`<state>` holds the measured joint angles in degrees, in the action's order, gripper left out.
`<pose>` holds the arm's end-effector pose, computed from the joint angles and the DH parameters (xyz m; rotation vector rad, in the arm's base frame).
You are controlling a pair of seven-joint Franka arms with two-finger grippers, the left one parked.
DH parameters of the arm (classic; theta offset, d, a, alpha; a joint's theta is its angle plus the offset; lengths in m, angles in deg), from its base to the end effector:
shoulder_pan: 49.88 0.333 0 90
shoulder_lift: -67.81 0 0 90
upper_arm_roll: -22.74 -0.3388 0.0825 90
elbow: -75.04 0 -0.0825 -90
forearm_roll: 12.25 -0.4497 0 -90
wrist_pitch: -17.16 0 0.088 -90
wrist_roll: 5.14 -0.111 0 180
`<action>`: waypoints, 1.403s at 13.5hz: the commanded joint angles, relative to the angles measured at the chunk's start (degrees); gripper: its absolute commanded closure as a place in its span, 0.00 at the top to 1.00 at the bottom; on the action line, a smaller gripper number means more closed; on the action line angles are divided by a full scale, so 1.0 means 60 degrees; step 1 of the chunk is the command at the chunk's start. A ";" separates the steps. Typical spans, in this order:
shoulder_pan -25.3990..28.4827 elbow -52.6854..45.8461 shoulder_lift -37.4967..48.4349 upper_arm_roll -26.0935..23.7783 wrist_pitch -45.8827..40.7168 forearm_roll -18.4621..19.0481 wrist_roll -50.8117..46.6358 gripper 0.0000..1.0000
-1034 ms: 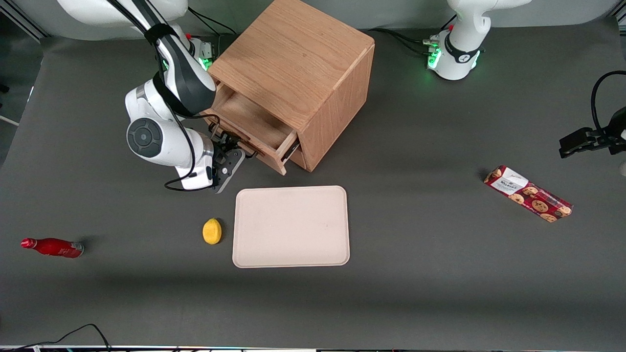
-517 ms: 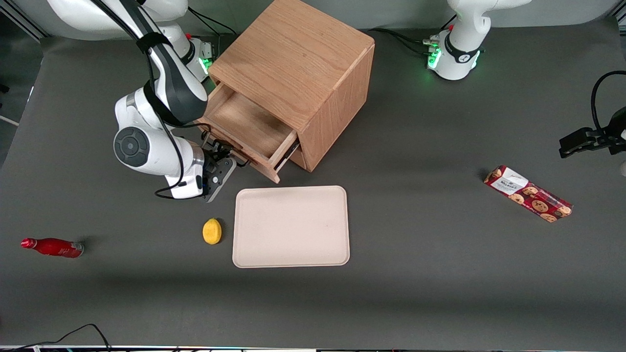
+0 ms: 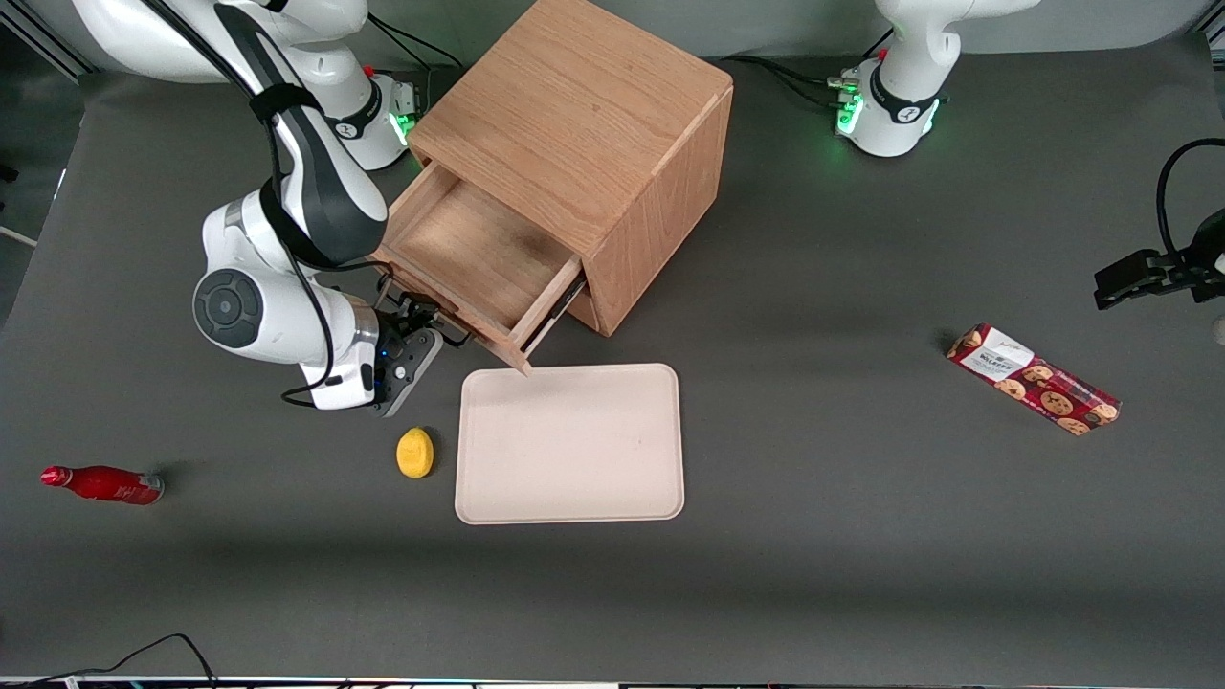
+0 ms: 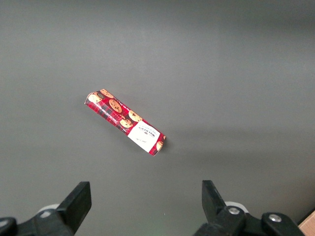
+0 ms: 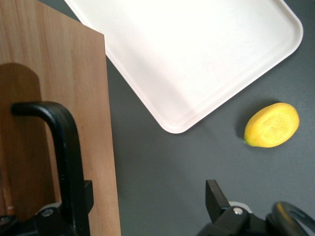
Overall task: Open upper drawer
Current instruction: 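Pull the handle with the right gripper, sliding the drawer out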
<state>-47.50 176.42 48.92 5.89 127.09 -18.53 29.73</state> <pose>0.6476 0.2213 0.3565 -2.6340 -1.2577 0.2051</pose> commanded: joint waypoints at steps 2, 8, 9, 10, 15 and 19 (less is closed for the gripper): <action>0.0101 -0.0650 -0.0366 0.0332 -0.0085 0.0299 0.0443 1.00; 0.0115 -0.1222 -0.0688 0.0684 -0.0202 0.0314 0.0590 1.00; 0.0101 -0.1353 -0.0747 0.0685 -0.0217 0.0329 0.0604 1.00; 0.0101 -0.1471 -0.0820 0.0685 -0.0275 0.0372 0.0720 1.00; 0.0071 -0.2012 -0.1142 0.0831 -0.0393 0.0504 0.0795 1.00; 0.0042 -0.2233 -0.1304 0.0963 -0.0408 0.0548 0.0882 1.00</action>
<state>-47.48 165.88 42.73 11.09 126.13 -16.09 33.40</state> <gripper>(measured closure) 0.000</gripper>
